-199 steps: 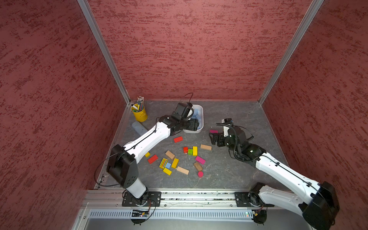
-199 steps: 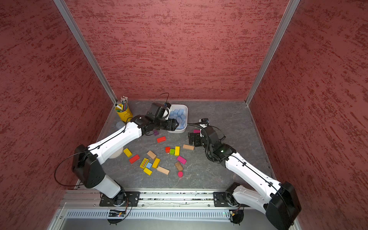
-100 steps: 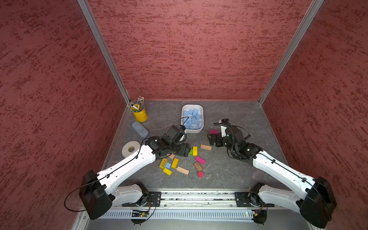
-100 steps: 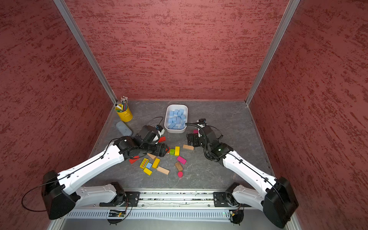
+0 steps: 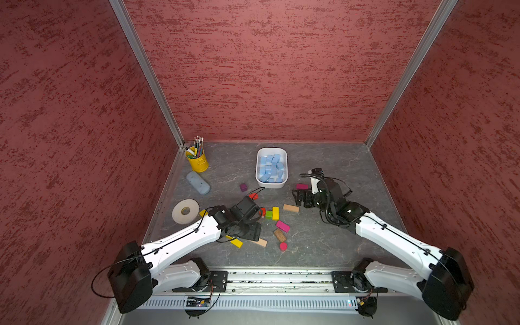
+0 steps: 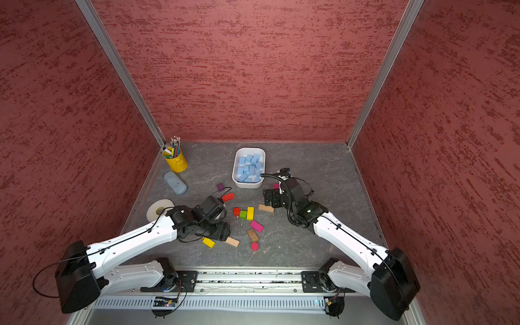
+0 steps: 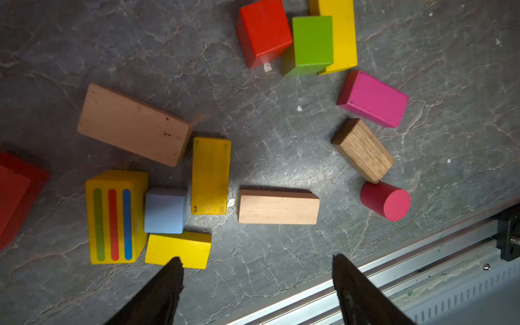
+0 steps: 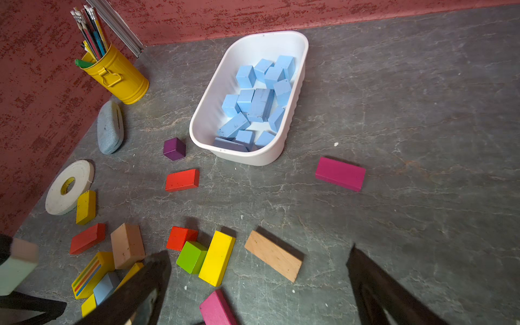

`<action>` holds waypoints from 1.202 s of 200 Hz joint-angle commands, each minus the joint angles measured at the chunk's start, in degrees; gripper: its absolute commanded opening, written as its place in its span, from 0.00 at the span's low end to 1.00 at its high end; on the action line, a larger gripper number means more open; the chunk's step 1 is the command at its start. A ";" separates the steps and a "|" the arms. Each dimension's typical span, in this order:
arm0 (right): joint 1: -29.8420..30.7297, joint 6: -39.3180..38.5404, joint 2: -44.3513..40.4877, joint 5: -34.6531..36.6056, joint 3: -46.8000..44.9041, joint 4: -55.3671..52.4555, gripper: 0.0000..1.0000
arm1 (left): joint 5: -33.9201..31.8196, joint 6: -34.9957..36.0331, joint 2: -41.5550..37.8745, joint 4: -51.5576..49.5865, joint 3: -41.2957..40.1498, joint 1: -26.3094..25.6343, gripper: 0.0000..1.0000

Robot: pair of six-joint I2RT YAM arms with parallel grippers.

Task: Pick out the blue building blocks
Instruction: Pick up the building block from the center of the board.

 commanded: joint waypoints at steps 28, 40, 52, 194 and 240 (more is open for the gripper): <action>-0.19 -0.11 0.23 -0.78 0.71 1.62 0.99 | 0.11 -2.92 1.28 4.52 -4.07 1.82 0.84; -0.19 -0.12 0.23 -0.78 0.73 1.62 0.99 | 0.43 -2.88 1.48 5.53 -5.11 2.73 0.84; -0.19 -0.07 0.22 -0.72 0.69 1.62 0.99 | 0.72 -2.88 1.48 6.72 -6.02 3.89 0.83; -0.19 0.06 0.06 -0.53 0.18 1.36 0.99 | -2.26 -2.44 1.90 11.36 -11.33 12.08 0.72; -0.19 0.14 0.14 -0.67 -0.17 1.53 0.99 | -3.27 -2.92 1.40 11.19 -12.43 12.22 0.63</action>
